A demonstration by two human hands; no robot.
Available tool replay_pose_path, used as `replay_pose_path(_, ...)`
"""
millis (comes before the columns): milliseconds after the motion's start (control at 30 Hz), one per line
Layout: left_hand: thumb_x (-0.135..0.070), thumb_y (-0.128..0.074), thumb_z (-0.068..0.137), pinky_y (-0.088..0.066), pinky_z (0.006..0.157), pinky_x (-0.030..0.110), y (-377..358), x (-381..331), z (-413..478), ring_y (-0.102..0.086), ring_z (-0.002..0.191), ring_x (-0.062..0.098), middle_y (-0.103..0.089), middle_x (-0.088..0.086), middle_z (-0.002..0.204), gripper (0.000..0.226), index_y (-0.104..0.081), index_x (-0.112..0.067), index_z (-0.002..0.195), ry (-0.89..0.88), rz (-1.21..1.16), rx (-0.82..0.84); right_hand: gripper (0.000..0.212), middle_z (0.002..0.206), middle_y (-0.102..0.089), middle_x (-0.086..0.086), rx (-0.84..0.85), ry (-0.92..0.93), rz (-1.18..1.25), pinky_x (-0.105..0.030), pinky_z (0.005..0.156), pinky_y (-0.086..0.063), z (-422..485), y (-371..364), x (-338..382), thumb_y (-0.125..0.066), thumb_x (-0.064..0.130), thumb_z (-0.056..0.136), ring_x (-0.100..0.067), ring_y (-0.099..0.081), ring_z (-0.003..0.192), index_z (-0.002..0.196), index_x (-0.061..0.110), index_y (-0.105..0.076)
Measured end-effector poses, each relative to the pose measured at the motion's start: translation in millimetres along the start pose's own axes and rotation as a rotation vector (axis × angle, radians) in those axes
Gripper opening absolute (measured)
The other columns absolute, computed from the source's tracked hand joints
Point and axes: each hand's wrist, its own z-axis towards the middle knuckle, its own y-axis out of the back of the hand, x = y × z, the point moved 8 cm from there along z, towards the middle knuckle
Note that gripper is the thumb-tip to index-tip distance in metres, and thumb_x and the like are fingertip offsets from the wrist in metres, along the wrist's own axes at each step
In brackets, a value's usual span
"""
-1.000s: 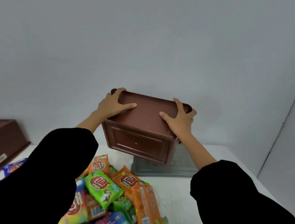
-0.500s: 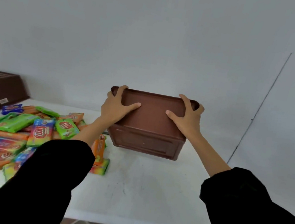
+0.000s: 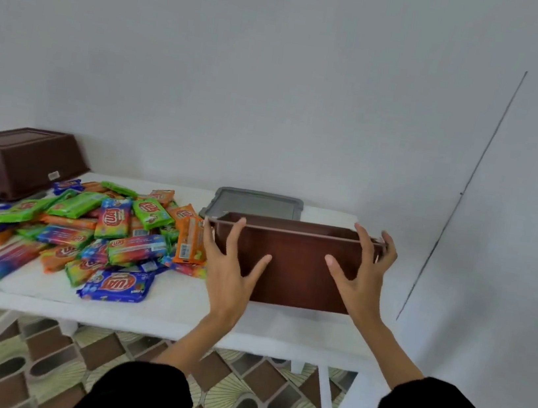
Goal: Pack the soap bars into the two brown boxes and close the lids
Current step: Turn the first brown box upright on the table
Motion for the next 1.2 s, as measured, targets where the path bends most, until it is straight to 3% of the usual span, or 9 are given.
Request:
replay_pose_path(167, -0.047, -0.062, 0.08, -0.048, 0.095, 0.053, -7.6, 14.2, -48.8, -0.012, 0.143, 0.037, 0.008, 0.01, 0.154, 0.072, -0.018, -0.041, 0.137, -0.051, -0.06, 0.024, 0.055, 0.146, -0.012, -0.009, -0.057, 0.006, 0.006, -0.033, 0.108, -0.03, -42.8, 10.7, -9.8, -0.047, 0.044, 0.086, -0.026, -0.027, 0.136, 0.138, 0.027, -0.037)
replay_pose_path(300, -0.065, -0.041, 0.083, -0.021, 0.116, 0.047, -5.5, 15.5, -60.0, 0.005, 0.146, 0.02, 0.016, 0.0, 0.155, 0.061, -0.015, -0.054, 0.137, 0.013, -0.181, 0.021, 0.048, 0.145, -0.019, -0.011, -0.089, -0.005, 0.009, -0.006, 0.108, -0.019, -57.2, 15.4, -8.6, -0.043, 0.04, 0.088, -0.009, -0.022, 0.134, 0.134, 0.027, -0.041)
replay_pose_path(467, -0.067, -0.034, 0.084, -0.02, 0.115, 0.039, 3.4, 16.7, -65.3, -0.003, 0.145, 0.011, 0.002, 0.0, 0.156, 0.058, -0.018, -0.053, 0.139, 0.14, -0.272, -0.082, 0.042, 0.142, -0.031, -0.008, -0.133, -0.089, 0.051, -0.021, 0.11, -0.026, -66.5, 19.7, -13.3, -0.041, 0.04, 0.089, -0.016, -0.032, 0.133, 0.13, 0.03, -0.046)
replay_pose_path(600, -0.056, -0.034, 0.085, -0.018, 0.114, 0.035, 16.3, 22.5, -66.2, 0.0, 0.138, -0.01, 0.0, -0.001, 0.157, 0.058, -0.022, -0.042, 0.14, 0.212, -0.32, -0.15, 0.048, 0.142, -0.036, -0.01, -0.107, -0.102, 0.054, -0.003, 0.101, -0.03, -61.2, 29.6, -9.0, -0.041, 0.044, 0.085, -0.007, -0.039, 0.125, 0.129, 0.025, -0.047)
replay_pose_path(700, -0.062, -0.032, 0.085, -0.014, 0.114, 0.035, 39.6, 23.5, -57.1, 0.0, 0.141, -0.003, -0.001, -0.005, 0.157, 0.059, -0.024, -0.042, 0.14, 0.215, -0.341, -0.241, 0.054, 0.146, -0.035, -0.007, -0.089, -0.134, 0.061, 0.005, 0.091, -0.028, -50.3, 43.4, -5.3, -0.039, 0.05, 0.082, 0.017, -0.03, 0.122, 0.13, 0.026, -0.047)
replay_pose_path(767, -0.061, -0.032, 0.086, -0.012, 0.113, 0.038, 57.4, 13.7, -33.2, -0.004, 0.144, 0.009, -0.005, -0.005, 0.157, 0.059, -0.029, -0.04, 0.141, 0.132, -0.25, -0.266, 0.054, 0.15, -0.031, -0.004, -0.051, -0.179, 0.035, -0.003, 0.097, -0.026, -33.1, 48.9, -0.4, -0.04, 0.052, 0.086, 0.005, -0.029, 0.13, 0.133, 0.027, -0.047)
replay_pose_path(933, -0.055, -0.039, 0.091, -0.018, 0.115, 0.051, 15.1, 11.7, 54.9, -0.006, 0.145, 0.035, -0.007, 0.015, 0.157, 0.067, -0.016, -0.031, 0.148, 0.059, 0.333, 0.3, 0.055, 0.157, -0.013, -0.007, 0.233, -0.334, -0.275, -0.042, 0.112, -0.025, 20.1, 23.5, -7.6, -0.043, 0.051, 0.092, -0.028, -0.017, 0.144, 0.143, 0.037, -0.03)
replay_pose_path(1067, -0.058, -0.032, 0.092, -0.013, 0.114, 0.055, -34.1, 41.2, 65.6, 0.001, 0.143, 0.041, 0.006, 0.013, 0.158, 0.073, 0.005, -0.032, 0.149, 0.035, 0.695, 0.635, 0.069, 0.157, -0.004, -0.013, 0.517, -0.361, -0.535, -0.049, 0.109, -0.029, 33.5, -15.0, -23.9, -0.044, 0.054, 0.09, -0.038, -0.015, 0.142, 0.148, 0.037, -0.011)
replay_pose_path(1200, -0.058, -0.036, 0.091, -0.028, 0.108, 0.052, -52.2, 53.3, 59.9, -0.019, 0.139, 0.043, 0.007, 0.014, 0.157, 0.077, 0.007, -0.029, 0.149, -0.007, 0.86, 0.695, 0.064, 0.147, -0.026, -0.021, 0.63, -0.277, -0.759, -0.038, 0.093, -0.044, 29.1, -33.7, -38.0, -0.042, 0.033, 0.097, -0.037, -0.05, 0.117, 0.149, 0.032, -0.006)
